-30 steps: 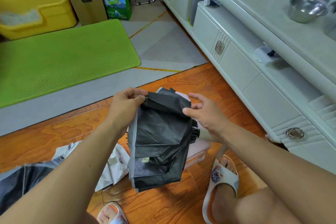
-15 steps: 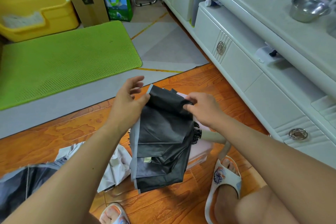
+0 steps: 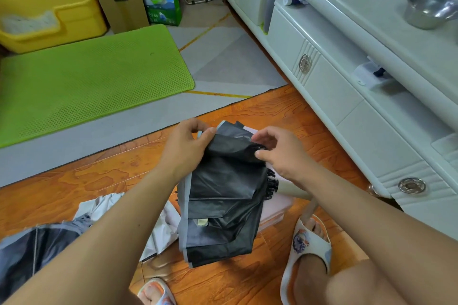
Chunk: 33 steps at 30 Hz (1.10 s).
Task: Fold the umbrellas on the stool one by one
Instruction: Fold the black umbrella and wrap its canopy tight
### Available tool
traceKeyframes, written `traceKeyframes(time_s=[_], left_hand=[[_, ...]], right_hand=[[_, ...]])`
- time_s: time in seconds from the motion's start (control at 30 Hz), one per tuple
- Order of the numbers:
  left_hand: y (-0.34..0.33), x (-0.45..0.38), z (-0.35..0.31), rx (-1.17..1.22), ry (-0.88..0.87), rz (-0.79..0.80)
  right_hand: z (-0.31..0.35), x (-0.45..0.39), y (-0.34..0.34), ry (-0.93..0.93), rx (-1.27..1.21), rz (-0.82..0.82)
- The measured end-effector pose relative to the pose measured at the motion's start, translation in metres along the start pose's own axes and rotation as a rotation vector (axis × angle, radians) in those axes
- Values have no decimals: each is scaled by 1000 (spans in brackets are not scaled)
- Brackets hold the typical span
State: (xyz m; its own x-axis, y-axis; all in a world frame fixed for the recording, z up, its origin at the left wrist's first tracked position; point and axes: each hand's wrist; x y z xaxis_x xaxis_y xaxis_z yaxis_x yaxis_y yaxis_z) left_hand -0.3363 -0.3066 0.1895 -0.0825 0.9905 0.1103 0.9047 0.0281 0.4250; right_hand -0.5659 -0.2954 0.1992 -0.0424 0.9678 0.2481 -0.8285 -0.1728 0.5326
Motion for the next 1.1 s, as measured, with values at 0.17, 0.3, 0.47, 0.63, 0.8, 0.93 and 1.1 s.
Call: traceKeyframes(time_s=[0.17,0.3,0.47,0.63,0.8,0.93,1.1], left_hand=[[-1,1,-4,182,76,-8],[-1,4,-3,183,73,-20],[-3,4,-3,216,75,-58],[-4,4,-6,237,75,-84],[0,7,-9,340,139,-37],[1,9,-15,486,191,-22],[5,8,-24,455,113,-82]], right_hand=[[-17,7,7,-261,11,-69],[-14,9,4,-206,-17,18],[-10,9,-4,-269,1,-71],[-6,14,0,-245,-76,-100],[-11,19,5,-256,-138,-56],[-5,16,3,-291,-415,-31],[-4,11,5,-184,-366,-102]])
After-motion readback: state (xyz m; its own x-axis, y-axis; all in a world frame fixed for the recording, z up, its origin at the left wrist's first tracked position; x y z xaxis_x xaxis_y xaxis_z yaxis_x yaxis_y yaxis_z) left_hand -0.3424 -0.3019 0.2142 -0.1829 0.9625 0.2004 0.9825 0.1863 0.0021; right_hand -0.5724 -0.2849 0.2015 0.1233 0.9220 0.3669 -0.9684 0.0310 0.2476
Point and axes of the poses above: each hand's wrist, its own x-axis away from the middle knuckle, its own y-axis out of the back of the hand, z = x × y, and after that the axes turned 2 degrees about x, right-handed
